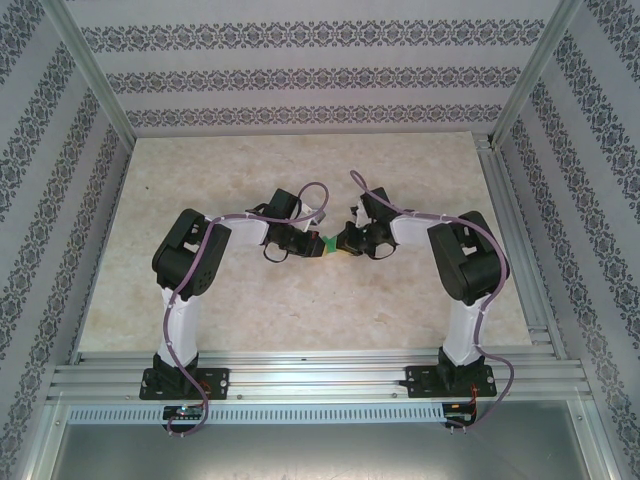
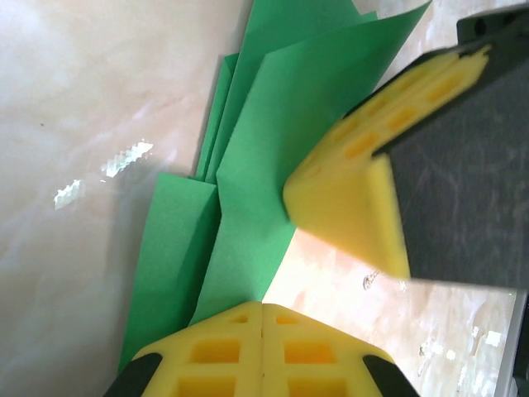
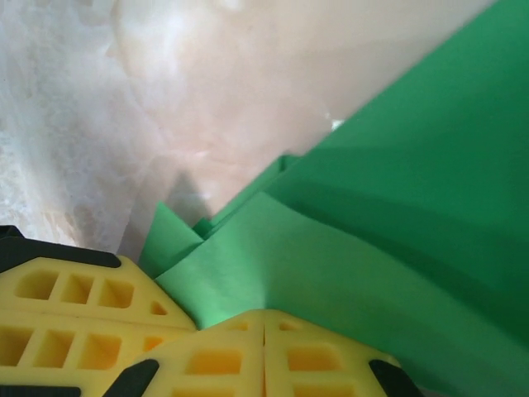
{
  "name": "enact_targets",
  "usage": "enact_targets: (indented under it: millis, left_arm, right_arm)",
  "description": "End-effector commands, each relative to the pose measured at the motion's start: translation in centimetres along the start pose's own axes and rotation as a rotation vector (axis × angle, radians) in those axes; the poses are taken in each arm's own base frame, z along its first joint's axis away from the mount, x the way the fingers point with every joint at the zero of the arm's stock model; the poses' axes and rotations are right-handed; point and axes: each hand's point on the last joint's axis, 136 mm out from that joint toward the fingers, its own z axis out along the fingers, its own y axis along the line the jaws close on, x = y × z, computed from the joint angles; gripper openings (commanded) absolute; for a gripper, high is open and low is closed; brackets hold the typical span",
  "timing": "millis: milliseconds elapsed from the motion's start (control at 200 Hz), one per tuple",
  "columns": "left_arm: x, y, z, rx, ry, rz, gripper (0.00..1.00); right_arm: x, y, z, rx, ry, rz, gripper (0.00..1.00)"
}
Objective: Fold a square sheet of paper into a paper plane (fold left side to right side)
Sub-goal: Fold the wing for the fifth time at the center of the table.
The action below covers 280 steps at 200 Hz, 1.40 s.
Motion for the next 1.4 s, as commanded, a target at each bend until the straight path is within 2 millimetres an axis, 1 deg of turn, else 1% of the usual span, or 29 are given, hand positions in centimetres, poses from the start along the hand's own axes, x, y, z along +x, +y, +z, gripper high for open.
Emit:
enact_targets:
  millis: [0,145,375,460,595,669,754,779,834,879,909,959,1014,1079,1154,1214,1274,1324,1394]
  left_arm:
    - [4.7,6.7,0.7,-0.183,0.107,-0.166,0.0]
    - [4.8,6.9,0.6,-0.184,0.107,-0.171,0.0]
    - [5.0,6.8,0.6,-0.186,0.112,-0.168,0.0]
    - [4.9,6.8,0.6,-0.184,0.109,-0.168,0.0]
    - [4.7,6.6,0.5,-0.179,0.106,-0.165,0.0]
    - [4.7,6.6,0.4,-0.18,0.104,-0.164,0.0]
    - [4.6,6.4,0.4,-0.173,0.101,-0.162,0.0]
    - [4.6,6.4,0.4,-0.172,0.102,-0.163,0.0]
    - [4.5,6.4,0.4,-0.171,0.099,-0.16,0.0]
    - [4.5,6.3,0.4,-0.167,0.099,-0.16,0.0]
    - [4.4,6.3,0.3,-0.167,0.097,-0.158,0.0]
    - [4.3,6.2,0.4,-0.164,0.097,-0.157,0.0]
    - [4.3,6.2,0.4,-0.164,0.097,-0.156,0.0]
    - [4.3,6.2,0.4,-0.162,0.094,-0.157,0.0]
    - [4.3,6.2,0.4,-0.16,0.096,-0.159,0.0]
    - [4.3,6.2,0.4,-0.161,0.096,-0.157,0.0]
    - [4.3,6.1,0.4,-0.162,0.098,-0.155,0.0]
    - [4.3,6.1,0.4,-0.162,0.098,-0.156,0.0]
    - [4.2,6.1,0.4,-0.158,0.097,-0.157,0.0]
  right_arm:
    - [-0.8,-4.6,-1.0,0.133,-0.017,0.056,0.07]
    - [-1.2,-6.6,-2.3,0.168,-0.017,0.081,0.07]
    - [-1.5,-10.6,-4.7,0.244,-0.032,0.139,0.07]
    - [-1.8,-10.8,-5.2,0.218,-0.042,0.159,0.07]
    - [-2.3,-10.6,-5.8,0.221,-0.053,0.164,0.07]
    - [-2.9,-10.4,-7.1,0.254,-0.087,0.157,0.08]
    - [-3.6,-9.9,-9.3,0.301,-0.119,0.134,0.08]
    - [-3.8,-9.5,-9.9,0.305,-0.129,0.12,0.09]
    - [-4.6,-8.0,-11.2,0.282,-0.165,0.095,0.09]
    - [-5.1,-6.3,-11.9,0.252,-0.19,0.072,0.1]
    - [-5.2,-5.1,-12.0,0.233,-0.196,0.052,0.1]
    - [-5.2,-3.2,-11.7,0.2,-0.192,0.029,0.1]
    - [-5.0,-1.2,-10.6,0.142,-0.188,0.017,0.11]
    - [-4.5,1.3,-8.2,0.051,-0.167,0.007,0.1]
    - [-4.2,2.7,-5.7,0.022,-0.134,-0.004,0.1]
    - [-4.1,3.3,-4.0,0.015,-0.111,-0.01,0.1]
    - [-4.1,3.4,-2.9,0.013,-0.096,-0.008,0.1]
    - [-4.0,3.1,-2.1,0.024,-0.084,-0.001,0.1]
    - [-3.8,2.0,-1.2,0.053,-0.068,0.012,0.1]
